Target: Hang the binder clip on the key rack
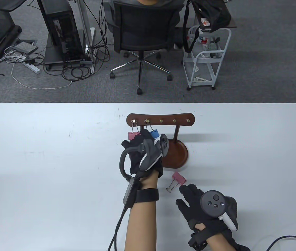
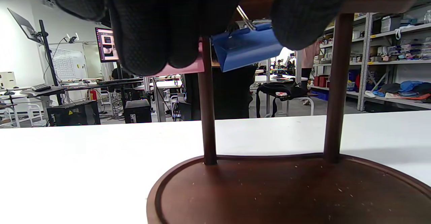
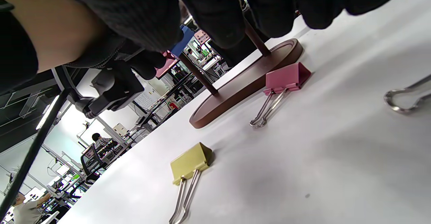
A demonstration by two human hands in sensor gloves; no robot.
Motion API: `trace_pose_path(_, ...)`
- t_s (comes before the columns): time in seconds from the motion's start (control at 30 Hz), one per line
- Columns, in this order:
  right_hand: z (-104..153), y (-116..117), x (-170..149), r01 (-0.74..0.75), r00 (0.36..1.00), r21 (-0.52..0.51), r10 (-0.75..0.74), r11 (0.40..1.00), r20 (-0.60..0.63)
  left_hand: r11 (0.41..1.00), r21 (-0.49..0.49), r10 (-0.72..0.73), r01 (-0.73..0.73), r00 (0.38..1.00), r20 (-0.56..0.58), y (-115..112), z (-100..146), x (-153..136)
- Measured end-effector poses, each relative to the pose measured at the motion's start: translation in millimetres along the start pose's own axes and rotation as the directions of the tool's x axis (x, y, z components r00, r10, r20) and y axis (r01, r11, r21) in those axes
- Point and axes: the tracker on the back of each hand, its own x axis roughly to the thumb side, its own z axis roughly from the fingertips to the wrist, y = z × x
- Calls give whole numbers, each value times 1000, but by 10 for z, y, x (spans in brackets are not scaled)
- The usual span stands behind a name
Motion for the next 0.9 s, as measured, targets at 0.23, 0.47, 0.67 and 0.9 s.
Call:
trace_pose_path(0.23, -5, -4, -5, 1, 1000, -1, -1, 1000, -3, 1000, 1, 5, -5, 1000, 1, 12, -4, -19)
trace_pose_path(0.47, -10, 0, -7, 2, 1000, 1, -2, 1000, -5, 1000, 3, 18, -18, 1000, 8, 41, 35, -65)
trace_pose_path(0.67, -19, -5, -21, 8, 1000, -2, -8, 1000, -11, 1000, 1, 29, -29, 998, 60, 78, 177, -76)
trace_pose_path(0.9, -18, -9, -27, 9, 1000, -3, -9, 1000, -16, 999, 35, 18, -23, 991, 136, 236, 464, -101)
